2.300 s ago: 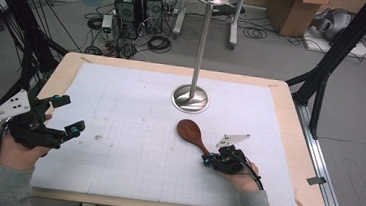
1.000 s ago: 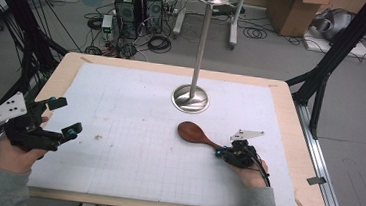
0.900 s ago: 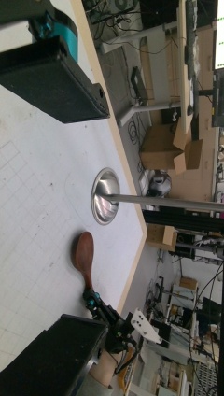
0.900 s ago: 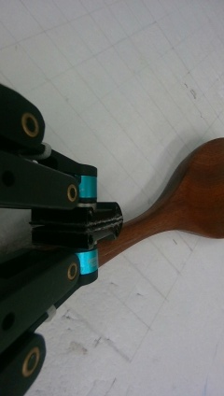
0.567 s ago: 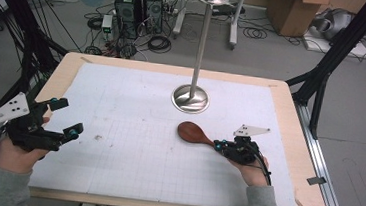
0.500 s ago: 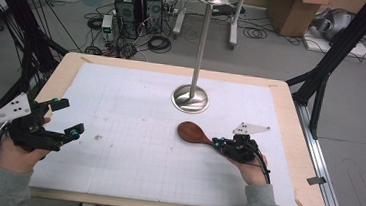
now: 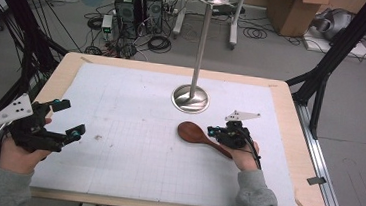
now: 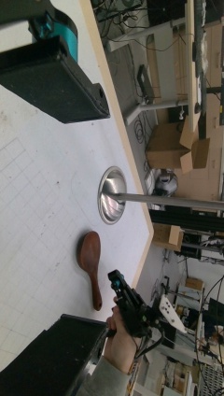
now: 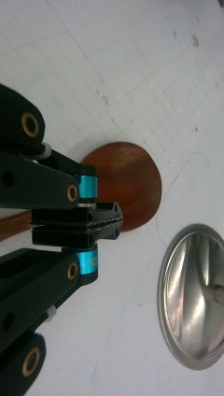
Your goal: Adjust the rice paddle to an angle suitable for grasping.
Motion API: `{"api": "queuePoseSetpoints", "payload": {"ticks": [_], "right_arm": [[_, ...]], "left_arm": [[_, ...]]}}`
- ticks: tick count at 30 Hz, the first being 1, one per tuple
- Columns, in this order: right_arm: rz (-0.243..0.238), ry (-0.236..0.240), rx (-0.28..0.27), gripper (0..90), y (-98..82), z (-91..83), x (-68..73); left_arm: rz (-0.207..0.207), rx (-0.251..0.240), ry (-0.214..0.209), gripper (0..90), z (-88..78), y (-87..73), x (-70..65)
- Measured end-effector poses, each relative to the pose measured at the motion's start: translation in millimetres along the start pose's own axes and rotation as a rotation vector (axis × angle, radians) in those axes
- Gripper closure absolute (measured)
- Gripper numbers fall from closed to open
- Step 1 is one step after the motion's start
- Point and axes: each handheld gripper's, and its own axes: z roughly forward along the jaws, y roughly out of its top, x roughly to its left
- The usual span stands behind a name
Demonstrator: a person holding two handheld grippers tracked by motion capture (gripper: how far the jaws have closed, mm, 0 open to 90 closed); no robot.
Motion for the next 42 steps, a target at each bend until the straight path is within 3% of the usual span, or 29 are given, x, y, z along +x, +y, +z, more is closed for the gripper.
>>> {"api": "queuePoseSetpoints", "payload": {"ticks": [15, 25, 29, 36, 42], "right_arm": [[-0.028, -0.031, 0.034, 89.7, 22.6, 28.4, -5.1], [-0.022, -0.039, 0.077, 89.7, 25.4, 53.6, -12.5], [-0.024, -0.041, 0.070, 89.7, 27.0, 60.0, -14.9], [-0.004, -0.045, 0.104, 89.9, 27.1, 67.8, -18.6], [-0.015, -0.054, 0.148, 90.0, 29.9, 74.2, -18.7]], "left_arm": [[-0.005, 0.008, 0.021, 1.8, -8.9, -3.6, -0.6], [-0.009, 0.013, 0.036, 1.8, -15.9, -6.9, -1.1], [-0.013, 0.018, 0.044, 1.8, -18.8, -8.5, -1.3], [-0.015, 0.024, 0.053, 1.8, -22.7, -10.8, -1.7], [-0.017, 0.023, 0.062, 1.8, -27.4, -11.8, -0.8]]}}
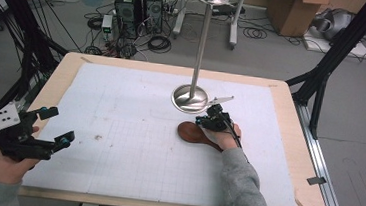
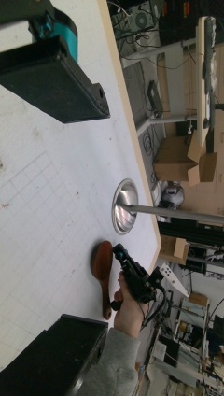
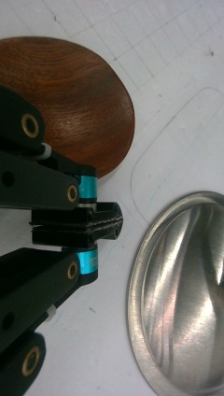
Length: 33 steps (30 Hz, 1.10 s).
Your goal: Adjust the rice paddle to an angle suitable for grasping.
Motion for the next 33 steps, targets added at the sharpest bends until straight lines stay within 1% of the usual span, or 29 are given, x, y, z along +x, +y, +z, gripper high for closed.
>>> {"api": "queuePoseSetpoints", "payload": {"ticks": [3, 4, 9, 12, 14, 16, 17, 18, 19, 22, 23, 24, 27, 28, 30, 32, 33], "right_arm": [[-0.013, -0.001, 0.006, 90.0, 2.6, 2.5, 1.4], [-0.015, 0.002, 0.017, 89.9, 3.5, 3.2, 1.8], [-0.052, 0.003, 0.039, 89.9, 9.5, 7.0, 4.3], [-0.061, 0.002, 0.049, 90.0, 11.9, 7.8, 5.2], [-0.054, 0.011, 0.061, 90.0, 13.3, 8.4, 5.8], [-0.056, 0.013, 0.059, 90.0, 13.2, 8.5, 5.7], [-0.057, 0.028, 0.062, 90.0, 13.0, 8.5, 6.1], [-0.057, 0.028, 0.062, 90.0, 13.0, 8.5, 6.1], [-0.066, 0.035, 0.065, 90.0, 13.1, 8.4, 7.6], [-0.067, 0.045, 0.076, 90.0, 13.2, 8.0, 10.1], [-0.074, 0.049, 0.078, 90.0, 13.3, 7.9, 10.8], [-0.069, 0.051, 0.085, 90.0, 13.4, 7.5, 12.4], [-0.081, 0.061, 0.097, 90.0, 13.6, 7.0, 15.7], [-0.091, 0.067, 0.111, 90.0, 13.9, 6.1, 18.6], [-0.097, 0.067, 0.120, 90.0, 14.1, 5.5, 20.3], [-0.120, 0.073, 0.123, 90.0, 14.4, 5.6, 22.5], [-0.126, 0.071, 0.136, 90.0, 14.7, 4.9, 25.5]], "left_arm": [[-0.002, -0.002, 0.004, 1.8, -1.2, -0.3, 0.3], [-0.002, 0.000, 0.005, 1.8, -2.2, -0.6, 0.5], [-0.006, 0.001, 0.008, 1.8, -3.3, -1.3, 0.1], [-0.005, -0.001, 0.012, 1.8, -4.9, -1.5, 0.2], [-0.005, 0.001, 0.015, 1.8, -6.2, -1.6, 0.3], [-0.005, -0.002, 0.017, 1.8, -6.9, -1.7, 0.5], [-0.007, -0.002, 0.018, 1.8, -7.1, -1.7, 0.4], [-0.007, -0.002, 0.019, 1.8, -7.2, -1.8, 0.4], [-0.006, -0.002, 0.018, 1.8, -7.0, -1.8, 0.4], [-0.007, 0.002, 0.016, 1.8, -5.9, -2.1, 0.0], [-0.003, 0.005, 0.014, 1.8, -5.5, -2.1, 0.0], [-0.005, 0.005, 0.013, 1.8, -4.9, -2.2, -0.3], [-0.003, 0.004, 0.012, 1.8, -4.1, -1.7, -0.5], [-0.002, 0.004, 0.012, 1.8, -3.9, -1.5, -0.5], [-0.003, 0.003, 0.009, 1.8, -3.0, -1.3, -0.4], [-0.004, 0.005, 0.007, 1.8, -1.8, -1.2, -0.3], [-0.001, 0.006, 0.005, 1.8, -1.2, -0.9, -0.1]]}}
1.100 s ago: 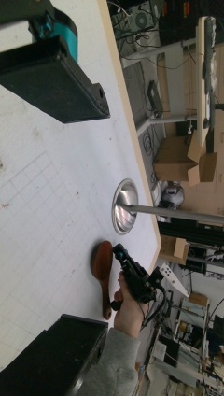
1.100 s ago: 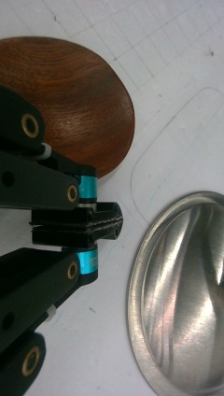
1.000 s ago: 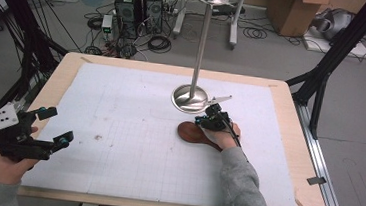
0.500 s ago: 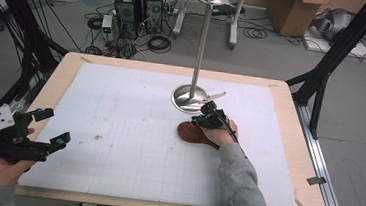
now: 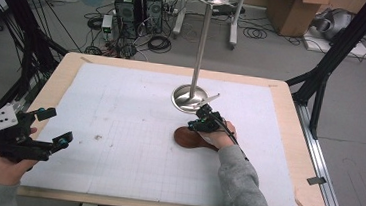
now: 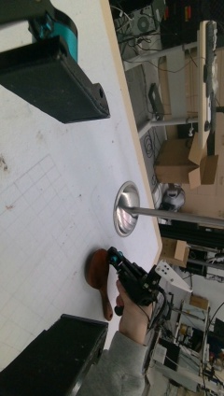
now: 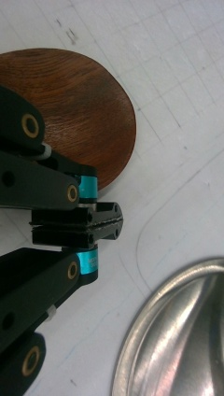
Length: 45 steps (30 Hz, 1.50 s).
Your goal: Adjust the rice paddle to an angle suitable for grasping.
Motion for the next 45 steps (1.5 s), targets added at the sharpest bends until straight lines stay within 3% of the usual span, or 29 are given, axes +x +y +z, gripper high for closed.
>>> {"api": "queuePoseSetpoints", "payload": {"ticks": [9, 18, 25, 33, 45], "right_arm": [[-0.023, 0.008, 0.039, 90.0, 1.8, -1.3, 12.1], [-0.061, -0.016, 0.081, 89.9, 2.1, -3.5, 26.8], [-0.051, 0.013, 0.078, 89.9, -3.6, -6.9, 33.7], [-0.070, 0.022, 0.088, 89.8, -8.7, -10.3, 46.4], [-0.053, 0.022, 0.049, 89.9, -19.5, -14.7, 54.5]], "left_arm": [[0.002, -0.001, -0.016, 1.8, 7.1, 1.9, -0.6], [0.008, 0.001, -0.035, 1.7, 13.9, 3.9, -1.0], [0.010, 0.006, -0.048, 1.8, 20.5, 4.7, -1.6], [0.012, 0.013, -0.067, 1.8, 29.5, 5.6, -2.8], [0.012, 0.021, -0.096, 1.8, 43.3, 6.6, -5.1]]}}
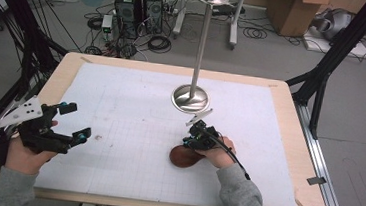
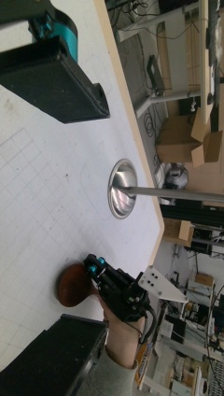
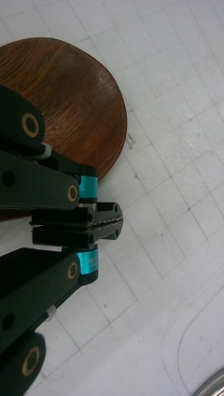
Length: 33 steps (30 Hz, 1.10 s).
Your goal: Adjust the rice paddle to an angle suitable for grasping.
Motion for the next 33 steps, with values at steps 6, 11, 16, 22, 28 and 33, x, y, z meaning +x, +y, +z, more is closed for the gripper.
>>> {"api": "queuePoseSetpoints", "payload": {"ticks": [6, 11, 16, 22, 28, 33], "right_arm": [[0.002, -0.030, -0.071, 89.8, -2.6, -16.3, 4.2], [0.016, -0.048, -0.180, 89.8, -11.9, -46.6, 5.1], [0.031, -0.049, -0.226, 89.8, -32.8, -64.2, 4.7], [0.061, -0.067, -0.204, 89.8, -66.8, -76.6, -2.7], [0.098, -0.084, -0.204, 89.7, -89.8, -80.4, -12.4], [0.122, -0.089, -0.197, 89.8, -107.0, -82.7, -16.1]], "left_arm": [[-0.002, 0.000, -0.008, 1.8, 4.2, 0.2, 1.7], [-0.002, 0.004, -0.012, 1.8, 6.4, 0.3, 1.6], [0.001, 0.005, -0.014, 1.8, 8.1, 0.5, 0.1], [-0.002, 0.013, -0.014, 1.8, 10.8, -1.1, 0.9], [-0.002, 0.017, -0.018, 1.8, 13.0, -1.6, 0.5], [-0.001, 0.020, -0.019, 1.8, 14.0, -1.7, 0.1]]}}
